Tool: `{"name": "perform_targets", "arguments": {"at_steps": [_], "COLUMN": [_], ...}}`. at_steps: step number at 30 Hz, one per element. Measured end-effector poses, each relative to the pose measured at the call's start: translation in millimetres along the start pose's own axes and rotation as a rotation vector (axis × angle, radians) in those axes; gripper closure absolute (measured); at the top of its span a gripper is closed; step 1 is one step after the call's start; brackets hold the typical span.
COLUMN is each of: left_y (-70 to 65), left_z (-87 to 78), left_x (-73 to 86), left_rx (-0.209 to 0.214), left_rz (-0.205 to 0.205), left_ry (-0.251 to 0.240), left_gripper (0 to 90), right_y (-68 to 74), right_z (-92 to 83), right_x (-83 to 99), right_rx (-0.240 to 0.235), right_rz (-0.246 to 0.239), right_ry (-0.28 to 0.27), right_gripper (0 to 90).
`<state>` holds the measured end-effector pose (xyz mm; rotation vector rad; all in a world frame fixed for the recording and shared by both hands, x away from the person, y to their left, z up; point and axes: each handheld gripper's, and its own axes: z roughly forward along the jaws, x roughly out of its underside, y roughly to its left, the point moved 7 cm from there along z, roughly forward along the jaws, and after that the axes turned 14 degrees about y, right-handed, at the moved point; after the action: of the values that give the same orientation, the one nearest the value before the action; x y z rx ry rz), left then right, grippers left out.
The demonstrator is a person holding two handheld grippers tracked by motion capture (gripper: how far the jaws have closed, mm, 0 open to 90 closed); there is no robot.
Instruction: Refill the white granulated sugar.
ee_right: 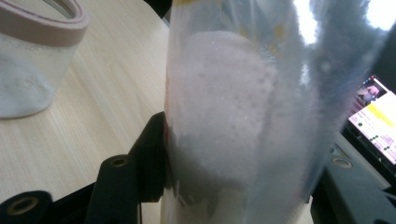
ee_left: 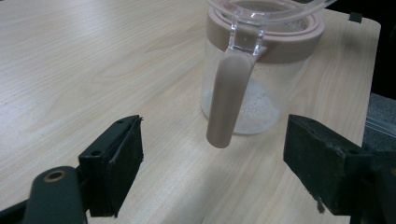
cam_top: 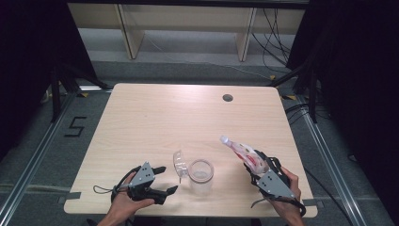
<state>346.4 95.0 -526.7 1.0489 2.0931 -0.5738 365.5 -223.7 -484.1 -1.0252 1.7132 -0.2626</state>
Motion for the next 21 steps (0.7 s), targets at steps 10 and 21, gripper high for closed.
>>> {"name": "perform_targets", "arguments": {"at_steps": [10, 21], "left_y": [-0.1, -0.3], "left_z": [-0.7, -0.5], "left_x": [0.1, 0.2], "left_rx": [0.008, 0.011], "left_rz": [-0.024, -0.032], "left_ry": [-0.007, -0.007], "left_gripper": [19.5, 19.4], "right_y": [4.5, 12.4], "right_z": [-8.9, -13.1], "right_x": [-6.0, -11.2], "right_rx": [0.056, 0.085], "right_rz": [-0.153, -0.252], "right_ry": [0.006, 0.016], "right_gripper": [46.4, 46.6]}}
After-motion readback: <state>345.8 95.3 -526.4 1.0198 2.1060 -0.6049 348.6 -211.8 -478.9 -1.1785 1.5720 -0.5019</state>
